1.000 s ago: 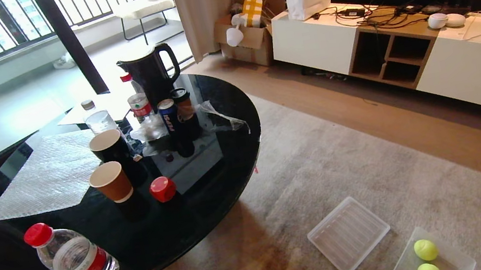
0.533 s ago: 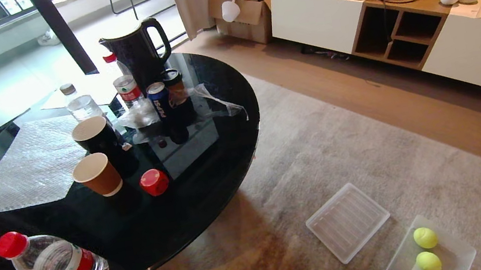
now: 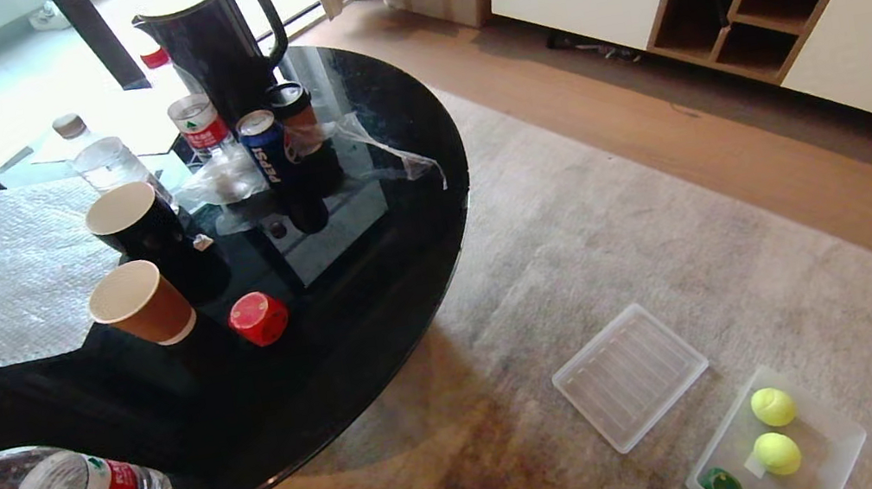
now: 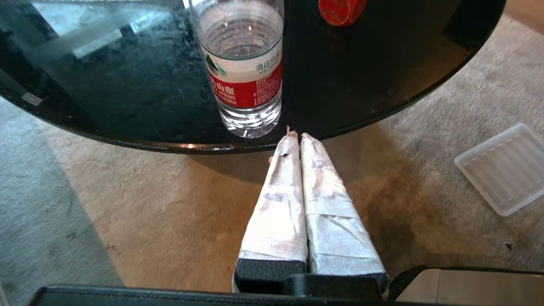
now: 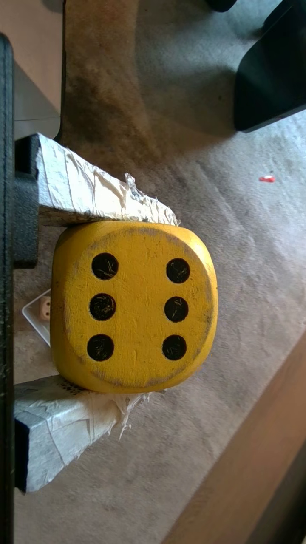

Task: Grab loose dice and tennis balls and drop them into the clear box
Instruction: Put the toys in the box

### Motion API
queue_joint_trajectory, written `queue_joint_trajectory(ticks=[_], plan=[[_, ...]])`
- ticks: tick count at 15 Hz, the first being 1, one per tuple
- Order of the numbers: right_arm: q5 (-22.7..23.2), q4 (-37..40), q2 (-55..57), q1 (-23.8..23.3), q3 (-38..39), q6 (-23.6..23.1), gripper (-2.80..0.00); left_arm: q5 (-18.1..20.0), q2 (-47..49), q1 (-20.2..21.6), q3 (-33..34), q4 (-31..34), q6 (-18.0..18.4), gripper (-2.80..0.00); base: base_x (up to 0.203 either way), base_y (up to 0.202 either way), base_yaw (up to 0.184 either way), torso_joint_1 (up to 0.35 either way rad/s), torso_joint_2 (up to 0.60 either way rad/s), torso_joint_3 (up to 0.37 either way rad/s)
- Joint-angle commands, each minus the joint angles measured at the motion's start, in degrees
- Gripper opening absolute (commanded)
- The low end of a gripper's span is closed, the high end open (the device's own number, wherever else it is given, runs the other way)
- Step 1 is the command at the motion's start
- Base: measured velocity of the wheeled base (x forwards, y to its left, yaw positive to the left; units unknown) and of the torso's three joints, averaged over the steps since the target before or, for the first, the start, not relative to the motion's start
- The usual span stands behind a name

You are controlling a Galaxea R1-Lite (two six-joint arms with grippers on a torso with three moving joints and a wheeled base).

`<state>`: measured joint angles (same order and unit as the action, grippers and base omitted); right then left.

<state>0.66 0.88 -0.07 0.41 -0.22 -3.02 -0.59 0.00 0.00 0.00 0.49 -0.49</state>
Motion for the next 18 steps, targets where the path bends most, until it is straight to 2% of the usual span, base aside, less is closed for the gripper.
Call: queue_joint_trajectory(ticks=[1,18], plan=[[0.0,0.0,0.0,0.0,0.0,-0.1,-2.8,0.0,0.0,0.0,0.0,0.0,0.0,-2.8,0.0,0.0,0.0,0.002,0.01,-0.196],[0.0,0.0,0.0,0.0,0.0,0.0,-2.8,0.0,0.0,0.0,0.0,0.0,0.0,-2.8,0.0,0.0,0.0,0.004,0.0,-0.196]])
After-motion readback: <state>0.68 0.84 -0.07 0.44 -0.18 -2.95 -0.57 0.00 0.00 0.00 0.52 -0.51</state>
